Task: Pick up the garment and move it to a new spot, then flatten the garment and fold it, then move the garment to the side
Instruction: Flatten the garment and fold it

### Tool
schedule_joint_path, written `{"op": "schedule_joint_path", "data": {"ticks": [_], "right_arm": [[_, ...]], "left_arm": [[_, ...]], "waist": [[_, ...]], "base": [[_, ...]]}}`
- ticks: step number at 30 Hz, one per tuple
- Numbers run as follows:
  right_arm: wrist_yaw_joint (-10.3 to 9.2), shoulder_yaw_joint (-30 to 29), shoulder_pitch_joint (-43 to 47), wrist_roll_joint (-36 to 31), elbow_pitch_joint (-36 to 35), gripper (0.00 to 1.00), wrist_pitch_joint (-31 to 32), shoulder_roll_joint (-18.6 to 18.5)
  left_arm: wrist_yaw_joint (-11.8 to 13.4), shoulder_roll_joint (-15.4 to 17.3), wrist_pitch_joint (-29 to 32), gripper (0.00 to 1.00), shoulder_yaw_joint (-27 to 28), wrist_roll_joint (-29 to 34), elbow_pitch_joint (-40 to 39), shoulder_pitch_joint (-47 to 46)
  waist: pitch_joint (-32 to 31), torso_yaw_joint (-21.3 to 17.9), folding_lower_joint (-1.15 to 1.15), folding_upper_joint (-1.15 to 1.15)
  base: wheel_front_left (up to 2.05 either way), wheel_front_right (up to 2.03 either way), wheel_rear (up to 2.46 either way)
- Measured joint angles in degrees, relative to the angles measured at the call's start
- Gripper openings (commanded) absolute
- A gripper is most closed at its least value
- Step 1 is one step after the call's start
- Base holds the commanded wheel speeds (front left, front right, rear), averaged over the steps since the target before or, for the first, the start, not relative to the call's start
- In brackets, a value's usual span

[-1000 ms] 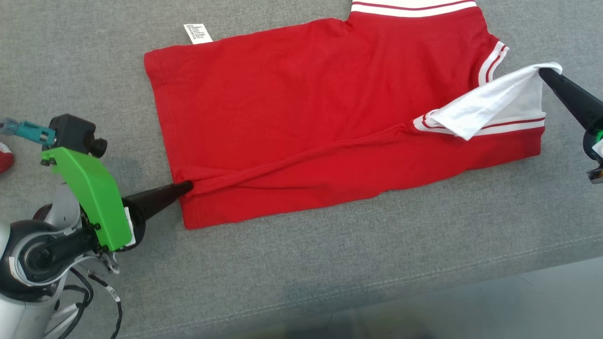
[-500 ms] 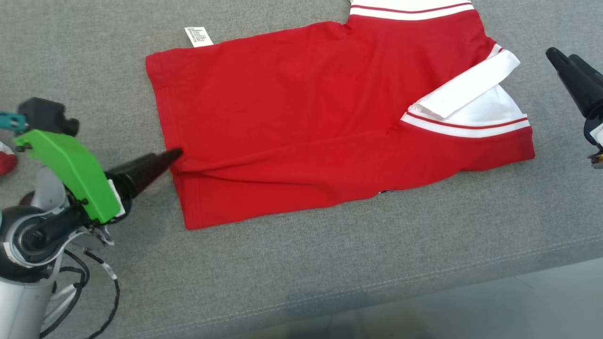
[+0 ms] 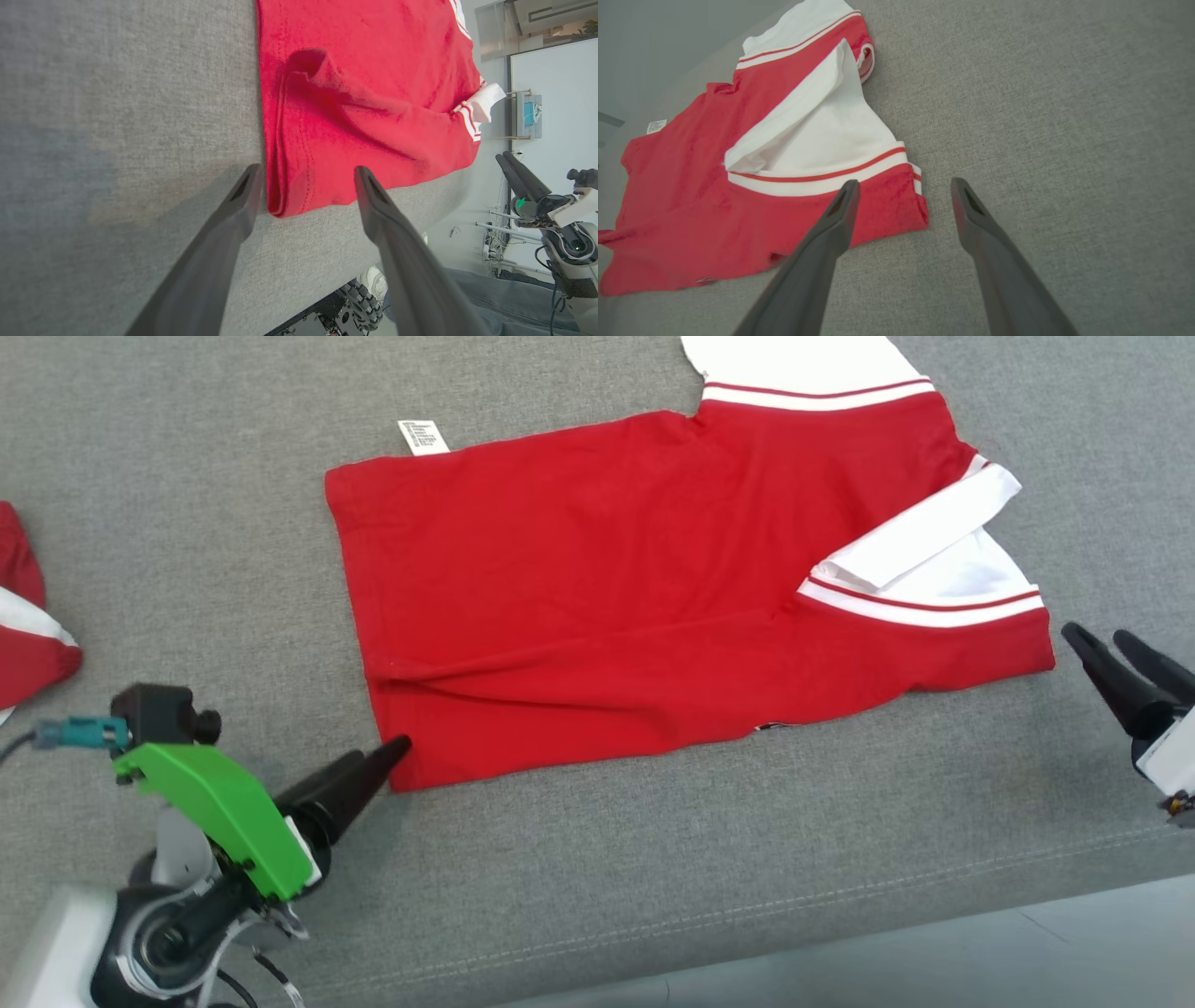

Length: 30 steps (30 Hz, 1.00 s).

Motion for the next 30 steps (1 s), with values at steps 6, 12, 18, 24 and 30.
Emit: {"op": "schedule_joint_path", "data": {"ticks": [6, 12, 18, 24, 30], "right_arm": [[-0.04, 0.87, 1.44, -0.04, 1.47, 1.00, -0.49, 1.02], [-0.03, 1.29, 1.32, 0.05, 3.23, 1.00, -0.48, 1.40], [0.02, 1.99, 0.01, -0.01, 5.13, 1.00, -0.47, 2.46], [0.32, 2.44, -1.34, -0.25, 6.57, 1.00, -0.47, 3.16], [0.65, 2.67, -3.35, -0.82, 7.53, 1.00, -0.52, 3.64]], "left_arm": [[-0.31, -1.85, -2.08, 1.00, -0.29, -0.47, 0.64, 4.02], [-0.53, -2.61, -3.08, 1.00, -0.23, -0.99, 1.58, 4.17], [-1.09, -3.75, -3.56, 1.00, -0.41, -1.91, 1.80, 4.17], [-1.52, -3.83, -3.57, 1.00, -0.47, -1.91, 2.32, 4.12], [-1.58, -3.71, -3.56, 1.00, -0.68, -1.88, 2.97, 3.35]], "waist": [[-0.78, 1.07, 0.00, 0.00], [-0.38, 1.54, 0.00, 0.00], [0.52, 1.59, 0.00, 0.00], [1.04, 1.82, 0.00, 0.00], [1.97, 1.95, 0.00, 0.00]], "base": [[0.00, 0.00, 0.00], [0.00, 0.00, 0.00], [0.00, 0.00, 0.00], [0.00, 0.00, 0.00], [0.00, 0.00, 0.00]]}}
